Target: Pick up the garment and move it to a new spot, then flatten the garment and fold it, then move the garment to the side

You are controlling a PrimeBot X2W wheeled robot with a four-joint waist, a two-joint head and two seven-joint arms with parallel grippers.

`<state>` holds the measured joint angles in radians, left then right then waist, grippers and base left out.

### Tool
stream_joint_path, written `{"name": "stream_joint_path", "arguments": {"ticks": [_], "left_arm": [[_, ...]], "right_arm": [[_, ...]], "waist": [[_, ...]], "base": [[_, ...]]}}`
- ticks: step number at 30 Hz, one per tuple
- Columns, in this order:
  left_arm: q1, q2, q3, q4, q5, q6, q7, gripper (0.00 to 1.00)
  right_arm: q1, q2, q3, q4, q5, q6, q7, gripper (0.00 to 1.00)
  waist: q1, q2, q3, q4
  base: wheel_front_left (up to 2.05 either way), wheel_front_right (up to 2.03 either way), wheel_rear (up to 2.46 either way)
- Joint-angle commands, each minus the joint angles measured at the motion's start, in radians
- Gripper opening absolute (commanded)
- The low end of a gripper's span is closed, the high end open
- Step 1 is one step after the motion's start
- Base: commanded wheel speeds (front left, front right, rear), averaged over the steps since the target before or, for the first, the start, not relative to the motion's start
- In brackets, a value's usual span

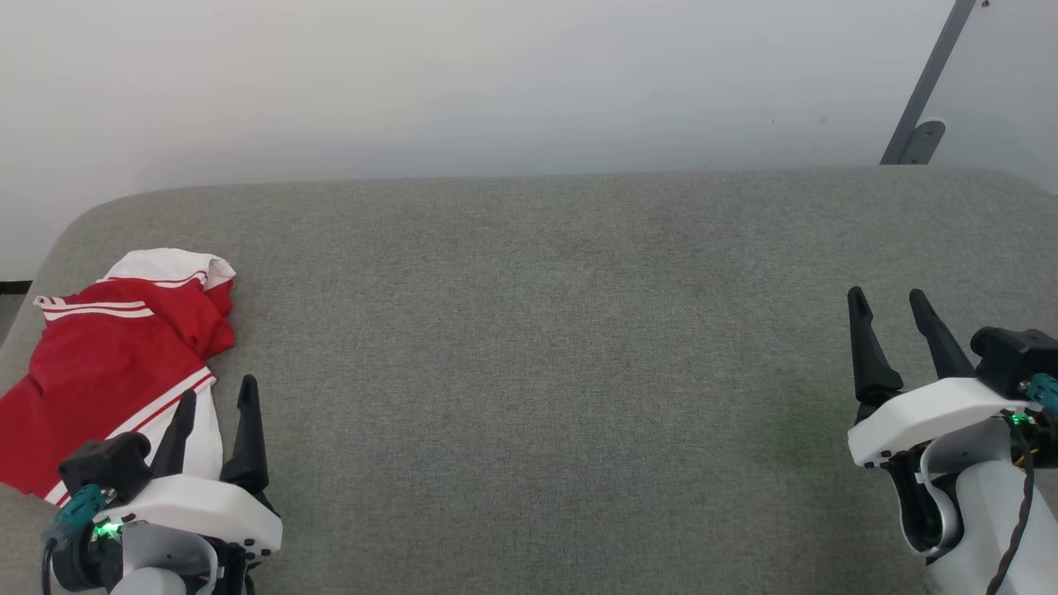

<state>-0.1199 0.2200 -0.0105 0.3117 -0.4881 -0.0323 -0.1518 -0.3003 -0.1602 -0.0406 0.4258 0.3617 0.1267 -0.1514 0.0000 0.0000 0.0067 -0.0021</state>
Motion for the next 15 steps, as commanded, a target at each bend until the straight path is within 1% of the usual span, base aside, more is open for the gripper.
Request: {"name": "stream_joint_path", "arguments": {"ticks": [1,5,15], "left_arm": [[-0.024,0.011,0.001,-0.003,0.033,-0.002,-0.014,1.0],[-0.022,0.015,0.0,0.003,0.071,0.001,-0.023,1.0],[-0.022,0.009,0.018,0.009,0.137,-0.02,-0.047,1.0]], "right_arm": [[-0.026,-0.003,-0.002,-0.005,-0.031,0.004,-0.014,1.0],[-0.027,-0.003,-0.009,-0.002,-0.057,0.004,-0.023,1.0],[-0.023,-0.008,-0.014,-0.006,-0.12,0.005,-0.047,1.0]], "waist": [[0.0,0.0,0.0,-0.001],[0.0,0.0,-0.003,-0.002],[0.0,0.0,-0.005,-0.006]], "base": [[0.0,0.0,0.0],[0.0,0.0,0.0],[0.0,0.0,0.0]]}}
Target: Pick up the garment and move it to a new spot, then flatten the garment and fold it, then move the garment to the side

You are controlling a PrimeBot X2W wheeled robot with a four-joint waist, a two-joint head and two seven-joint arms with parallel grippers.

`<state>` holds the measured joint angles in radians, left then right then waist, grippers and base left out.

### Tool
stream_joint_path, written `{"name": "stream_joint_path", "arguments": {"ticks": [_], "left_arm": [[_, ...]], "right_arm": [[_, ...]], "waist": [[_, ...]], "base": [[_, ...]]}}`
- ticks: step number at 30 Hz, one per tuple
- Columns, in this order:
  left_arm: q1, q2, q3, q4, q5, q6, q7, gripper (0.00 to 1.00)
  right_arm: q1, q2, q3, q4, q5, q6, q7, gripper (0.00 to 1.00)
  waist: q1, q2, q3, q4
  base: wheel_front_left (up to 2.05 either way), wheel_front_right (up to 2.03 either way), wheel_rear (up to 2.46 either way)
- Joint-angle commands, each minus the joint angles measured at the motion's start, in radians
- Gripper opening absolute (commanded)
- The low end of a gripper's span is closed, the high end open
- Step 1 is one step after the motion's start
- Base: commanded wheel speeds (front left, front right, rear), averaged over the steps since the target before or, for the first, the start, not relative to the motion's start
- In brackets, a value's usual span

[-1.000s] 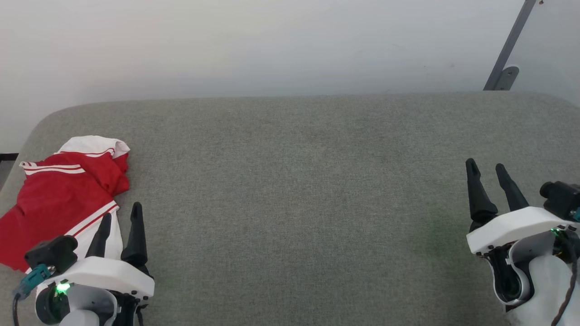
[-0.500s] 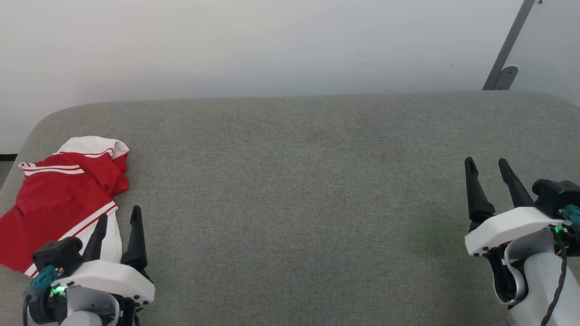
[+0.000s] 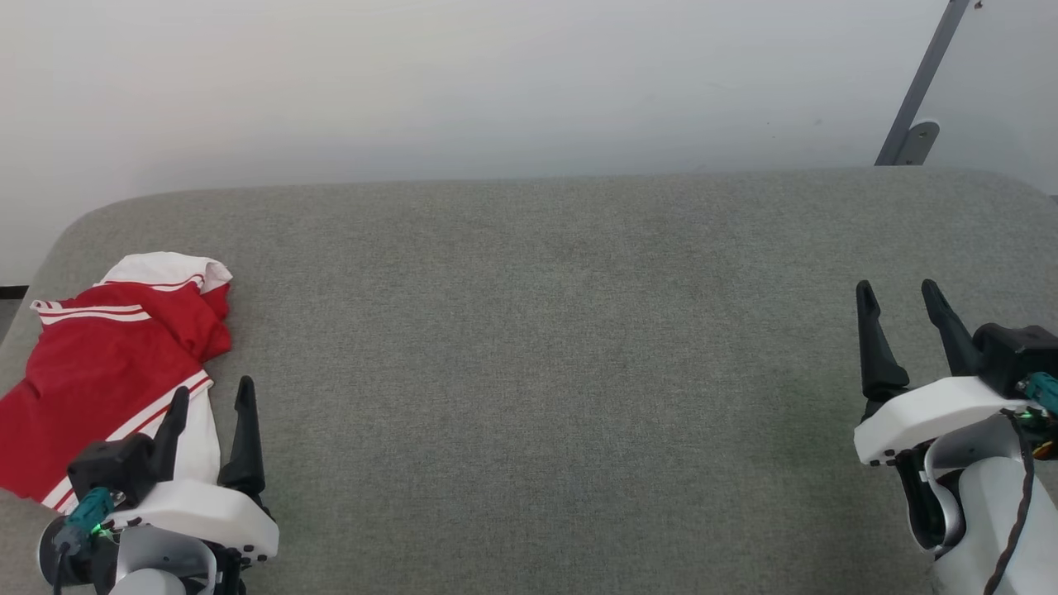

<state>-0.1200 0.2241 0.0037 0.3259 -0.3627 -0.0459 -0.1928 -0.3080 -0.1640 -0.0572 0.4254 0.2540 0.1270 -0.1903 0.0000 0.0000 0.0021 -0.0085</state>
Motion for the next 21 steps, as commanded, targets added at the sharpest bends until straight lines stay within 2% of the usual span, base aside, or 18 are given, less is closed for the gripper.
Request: {"name": "stream_joint_path", "arguments": {"ticks": [1,16,21], "left_arm": [[-0.02,0.004,0.005,-0.001,0.019,-0.008,-0.008,1.0],[-0.031,-0.011,0.038,0.03,0.124,-0.036,-0.039,1.0],[-0.044,-0.02,0.049,0.032,0.158,-0.043,-0.049,1.0]], "right_arm": [[-0.015,-0.004,0.004,-0.007,-0.02,0.005,-0.011,1.0],[-0.028,-0.013,0.019,0.0,-0.074,0.005,-0.043,1.0],[-0.028,-0.009,0.02,-0.013,-0.082,0.005,-0.052,1.0]], "waist": [[0.0,0.0,0.0,0.0],[0.0,0.0,0.003,0.006],[0.0,0.0,0.002,0.028]], "base": [[0.0,0.0,0.0],[0.0,0.0,0.0],[0.0,0.0,0.0]]}}
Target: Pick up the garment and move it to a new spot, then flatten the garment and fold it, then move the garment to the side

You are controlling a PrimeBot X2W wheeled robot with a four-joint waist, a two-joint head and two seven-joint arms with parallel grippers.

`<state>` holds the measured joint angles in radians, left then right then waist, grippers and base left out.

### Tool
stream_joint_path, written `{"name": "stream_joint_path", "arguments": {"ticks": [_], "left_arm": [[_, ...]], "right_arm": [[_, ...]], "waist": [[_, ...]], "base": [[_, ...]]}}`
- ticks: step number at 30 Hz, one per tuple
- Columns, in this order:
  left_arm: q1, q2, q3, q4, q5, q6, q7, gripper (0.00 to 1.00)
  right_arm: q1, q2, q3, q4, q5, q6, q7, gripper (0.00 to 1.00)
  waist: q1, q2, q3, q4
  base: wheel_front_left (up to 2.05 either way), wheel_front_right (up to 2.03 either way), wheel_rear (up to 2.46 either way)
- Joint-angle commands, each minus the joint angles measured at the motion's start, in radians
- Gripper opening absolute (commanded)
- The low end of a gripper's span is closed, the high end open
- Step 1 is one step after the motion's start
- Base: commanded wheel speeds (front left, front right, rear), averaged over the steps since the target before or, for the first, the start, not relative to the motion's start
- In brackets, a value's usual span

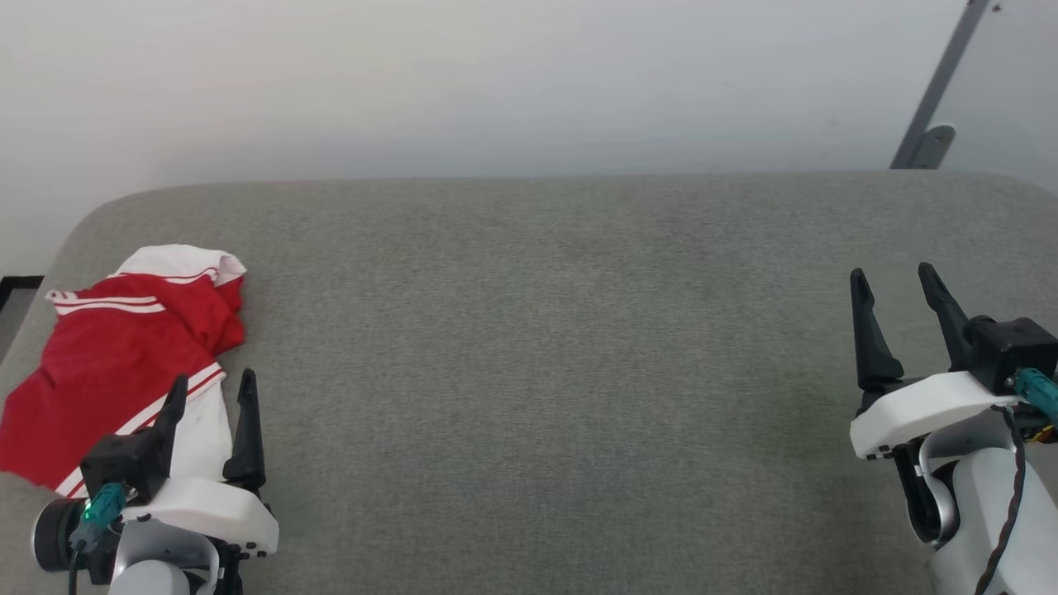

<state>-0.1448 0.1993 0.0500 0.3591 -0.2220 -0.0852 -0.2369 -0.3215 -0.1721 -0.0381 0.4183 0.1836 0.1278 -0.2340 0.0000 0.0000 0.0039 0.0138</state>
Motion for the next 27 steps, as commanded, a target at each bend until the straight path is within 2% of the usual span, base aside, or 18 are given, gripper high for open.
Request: {"name": "stream_joint_path", "arguments": {"ticks": [1,6,14,21,22,23,27], "left_arm": [[-0.018,0.004,0.004,0.0,0.026,-0.004,-0.005,1.0],[-0.018,-0.008,0.019,0.006,0.064,0.003,-0.015,1.0],[0.018,-0.025,0.063,-0.004,0.13,0.034,-0.029,1.0],[0.055,-0.051,0.092,-0.028,0.144,0.056,-0.03,1.0],[0.055,-0.051,0.092,-0.028,0.144,0.056,-0.03,1.0],[0.06,-0.055,0.102,-0.031,0.143,0.06,-0.03,1.0],[0.067,-0.068,0.112,-0.035,0.142,0.066,-0.03,1.0]], "right_arm": [[-0.013,-0.001,0.004,-0.01,-0.018,0.005,-0.01,1.0],[-0.004,0.011,0.03,-0.02,-0.037,0.005,-0.019,1.0],[-0.016,0.058,0.103,-0.012,-0.077,0.005,-0.033,1.0],[-0.028,0.086,0.153,-0.009,-0.054,0.003,-0.032,1.0],[-0.028,0.086,0.153,-0.009,-0.054,0.003,-0.032,1.0],[-0.023,0.091,0.163,-0.006,-0.056,0.003,-0.032,1.0],[-0.011,0.097,0.181,0.002,-0.052,0.003,-0.032,1.0]], "waist": [[0.0,0.0,0.001,0.013],[0.0,0.0,0.005,0.08],[0.0,0.0,0.014,0.226],[0.0,0.0,0.025,0.348],[0.0,0.0,0.025,0.348],[0.0,0.0,0.025,0.384],[0.0,0.0,0.024,0.431]], "base": [[0.0,0.0,0.0],[0.0,0.0,0.0],[0.0,0.0,0.0],[0.0,0.0,0.0],[0.0,0.0,0.0],[0.0,0.0,0.0],[0.0,0.0,0.0]]}}
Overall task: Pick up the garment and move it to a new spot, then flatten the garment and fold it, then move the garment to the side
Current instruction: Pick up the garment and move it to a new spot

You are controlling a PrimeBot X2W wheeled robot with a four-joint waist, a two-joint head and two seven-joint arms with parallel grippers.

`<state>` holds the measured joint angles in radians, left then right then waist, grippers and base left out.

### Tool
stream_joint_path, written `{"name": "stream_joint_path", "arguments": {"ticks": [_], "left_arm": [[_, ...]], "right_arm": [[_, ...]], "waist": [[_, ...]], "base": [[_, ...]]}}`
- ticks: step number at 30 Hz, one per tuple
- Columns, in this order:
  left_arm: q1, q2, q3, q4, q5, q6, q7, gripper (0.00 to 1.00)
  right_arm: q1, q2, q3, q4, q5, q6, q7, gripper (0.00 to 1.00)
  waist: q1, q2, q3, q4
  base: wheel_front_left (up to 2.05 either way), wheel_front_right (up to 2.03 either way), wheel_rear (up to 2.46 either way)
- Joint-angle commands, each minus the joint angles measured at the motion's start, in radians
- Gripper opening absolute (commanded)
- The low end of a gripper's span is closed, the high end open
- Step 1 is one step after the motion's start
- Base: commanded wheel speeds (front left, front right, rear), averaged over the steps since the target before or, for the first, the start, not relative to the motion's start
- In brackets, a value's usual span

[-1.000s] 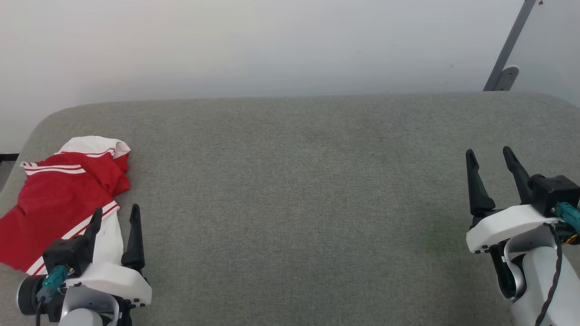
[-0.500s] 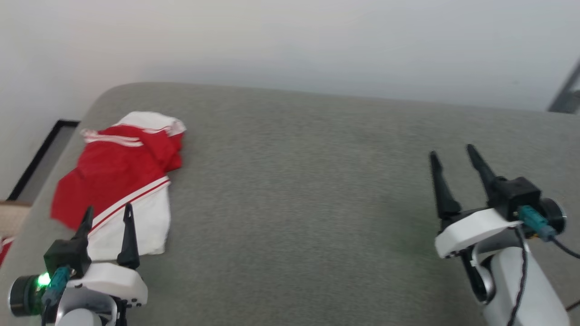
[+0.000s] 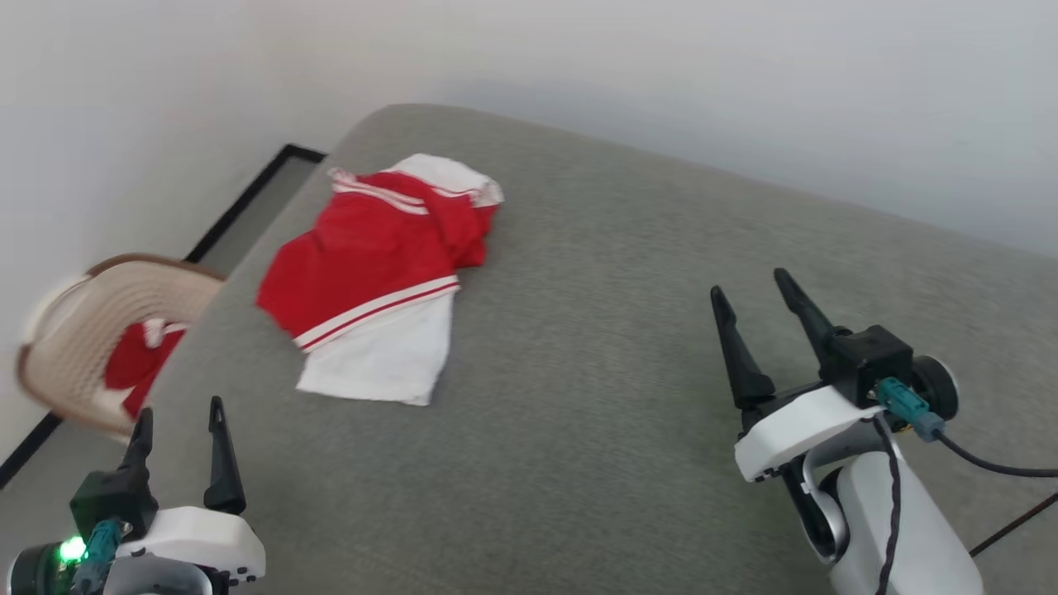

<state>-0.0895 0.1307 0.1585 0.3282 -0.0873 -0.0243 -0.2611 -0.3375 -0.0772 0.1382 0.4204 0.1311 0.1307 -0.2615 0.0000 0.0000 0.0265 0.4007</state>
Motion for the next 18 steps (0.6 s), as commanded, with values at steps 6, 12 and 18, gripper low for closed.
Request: {"name": "stream_joint_path", "arguments": {"ticks": [6,12,18], "left_arm": [[0.024,-0.023,0.016,-0.025,0.002,0.005,-0.006,1.0],[0.029,-0.037,0.037,-0.038,-0.009,-0.004,-0.006,1.0],[0.028,-0.048,0.054,-0.042,-0.016,-0.013,-0.006,1.0]], "right_arm": [[0.013,0.012,0.019,0.015,0.007,0.0,-0.005,1.0],[0.006,0.018,0.035,0.026,0.01,0.0,-0.005,1.0],[0.003,0.022,0.038,0.041,0.022,0.0,-0.005,1.0]], "waist": [[0.0,0.0,0.009,0.113],[0.0,0.0,0.018,0.132],[0.0,0.0,0.026,0.134]], "base": [[0.0,0.0,0.0],[0.0,0.0,0.0],[0.0,0.0,0.0]]}}
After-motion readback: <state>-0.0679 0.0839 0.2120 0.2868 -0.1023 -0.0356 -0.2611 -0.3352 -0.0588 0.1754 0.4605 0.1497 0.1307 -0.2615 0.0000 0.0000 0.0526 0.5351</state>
